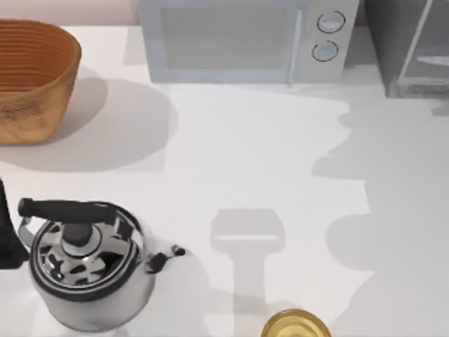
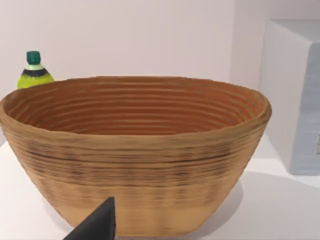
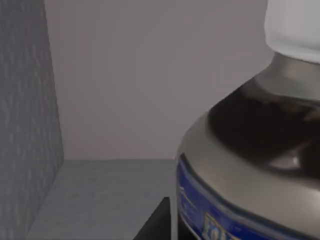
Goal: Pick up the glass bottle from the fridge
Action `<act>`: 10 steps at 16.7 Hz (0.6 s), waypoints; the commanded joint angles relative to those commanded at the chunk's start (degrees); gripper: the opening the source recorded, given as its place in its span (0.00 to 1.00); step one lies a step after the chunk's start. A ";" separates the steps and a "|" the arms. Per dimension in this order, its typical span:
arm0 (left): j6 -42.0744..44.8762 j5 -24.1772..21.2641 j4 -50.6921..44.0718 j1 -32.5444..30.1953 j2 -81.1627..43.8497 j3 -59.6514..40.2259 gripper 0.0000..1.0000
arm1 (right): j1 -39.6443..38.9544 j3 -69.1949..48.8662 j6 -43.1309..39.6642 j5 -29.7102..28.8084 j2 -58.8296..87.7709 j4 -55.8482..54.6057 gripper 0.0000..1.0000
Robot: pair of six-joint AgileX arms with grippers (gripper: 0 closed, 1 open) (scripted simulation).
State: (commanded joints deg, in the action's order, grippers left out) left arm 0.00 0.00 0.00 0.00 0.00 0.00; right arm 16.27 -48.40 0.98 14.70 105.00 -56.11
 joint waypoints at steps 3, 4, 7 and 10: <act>0.00 0.00 0.00 0.00 0.00 0.00 1.00 | -0.29 0.70 -0.08 -0.24 -1.59 0.83 0.00; 0.00 0.00 0.00 0.00 0.00 0.00 1.00 | -0.58 1.42 -0.16 -0.50 -3.20 1.69 0.00; 0.00 0.00 0.00 0.00 0.00 0.00 1.00 | -1.87 5.07 -0.44 -1.79 -11.27 5.98 0.00; 0.00 0.00 0.00 0.00 0.00 0.00 1.00 | -3.72 10.80 -0.65 -3.63 -24.02 12.62 0.00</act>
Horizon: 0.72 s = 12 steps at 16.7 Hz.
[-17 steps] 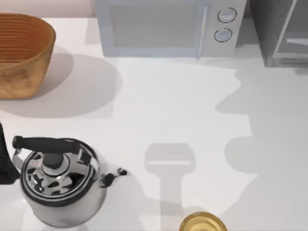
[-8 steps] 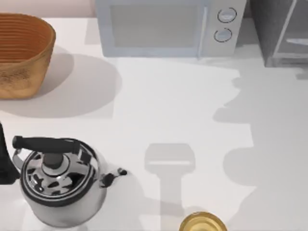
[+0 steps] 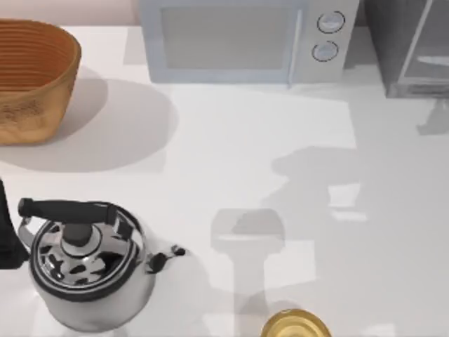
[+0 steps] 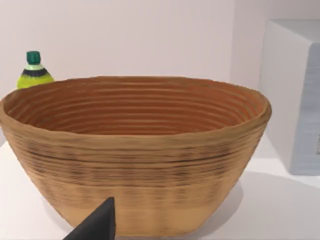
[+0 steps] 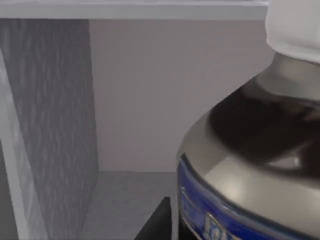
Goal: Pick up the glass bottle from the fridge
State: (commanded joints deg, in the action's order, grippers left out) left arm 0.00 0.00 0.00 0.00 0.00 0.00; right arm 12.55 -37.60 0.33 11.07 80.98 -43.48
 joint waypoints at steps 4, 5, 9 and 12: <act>0.00 0.00 0.00 0.00 0.00 0.00 1.00 | -3.07 10.12 -0.04 -2.89 -22.34 11.60 0.00; 0.00 0.00 0.00 0.00 0.00 0.00 1.00 | -3.91 12.89 -0.03 -3.64 -28.43 14.77 0.00; 0.00 0.00 0.00 0.00 0.00 0.00 1.00 | -7.39 23.82 0.02 -6.68 -52.34 27.32 0.00; 0.00 0.00 0.00 0.00 0.00 0.00 1.00 | -9.80 30.67 -0.07 -8.75 -67.09 35.28 0.00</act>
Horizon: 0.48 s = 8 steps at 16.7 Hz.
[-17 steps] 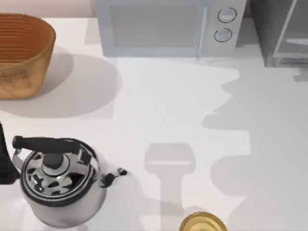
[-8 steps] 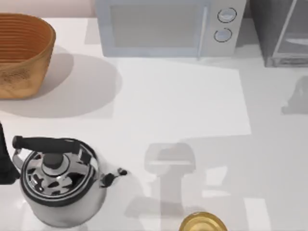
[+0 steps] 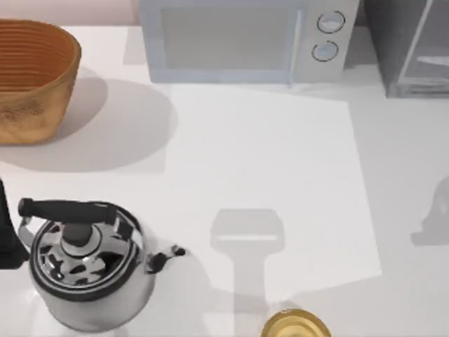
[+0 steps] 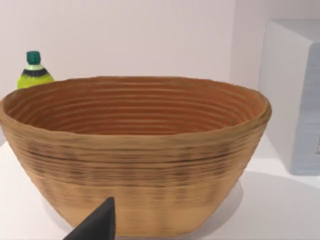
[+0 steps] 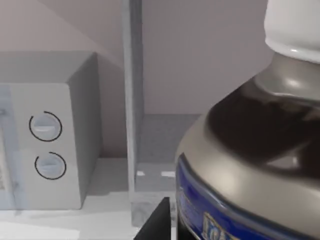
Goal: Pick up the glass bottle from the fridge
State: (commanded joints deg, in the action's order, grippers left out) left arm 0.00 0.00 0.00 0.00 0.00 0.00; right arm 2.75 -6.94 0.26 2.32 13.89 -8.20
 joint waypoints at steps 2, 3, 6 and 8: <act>0.00 0.00 0.00 0.00 0.00 0.00 1.00 | -1.31 3.42 -0.10 -1.09 -6.99 4.01 0.00; 0.00 0.00 0.00 0.00 0.00 0.00 1.00 | -1.83 4.71 -0.15 -1.53 -9.59 5.54 0.00; 0.00 0.00 0.00 0.00 0.00 0.00 1.00 | -2.71 6.84 -0.26 -2.29 -13.71 8.09 0.00; 0.00 0.00 0.00 0.00 0.00 0.00 1.00 | -2.75 6.94 -0.26 -2.32 -13.89 8.20 0.00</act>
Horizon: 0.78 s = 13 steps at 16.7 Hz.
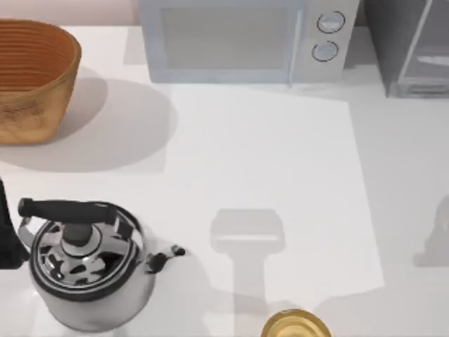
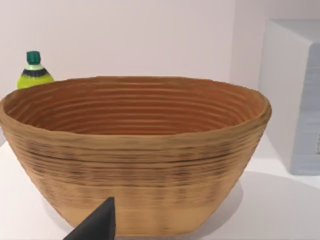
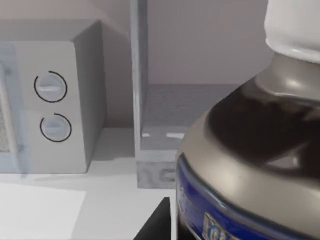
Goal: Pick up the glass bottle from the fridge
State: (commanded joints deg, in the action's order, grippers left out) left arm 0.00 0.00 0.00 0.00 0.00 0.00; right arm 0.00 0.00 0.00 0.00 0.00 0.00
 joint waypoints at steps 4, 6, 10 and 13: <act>0.00 0.00 0.00 0.00 0.00 0.00 1.00 | 0.09 -0.10 0.11 0.00 0.32 -0.15 0.00; 0.00 0.00 0.00 0.00 0.00 0.00 1.00 | -1.81 -0.14 0.18 -1.89 1.85 -1.44 0.00; 0.00 0.00 0.00 0.00 0.00 0.00 1.00 | -12.92 -0.34 0.73 -13.04 9.58 -7.93 0.00; 0.00 0.00 0.00 0.00 0.00 0.00 1.00 | -27.07 -0.37 1.61 -27.29 17.89 -14.57 0.00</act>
State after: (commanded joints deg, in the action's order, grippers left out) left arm 0.00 0.00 0.00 0.00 0.00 0.00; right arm -27.07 -0.37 1.61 -27.29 17.89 -14.57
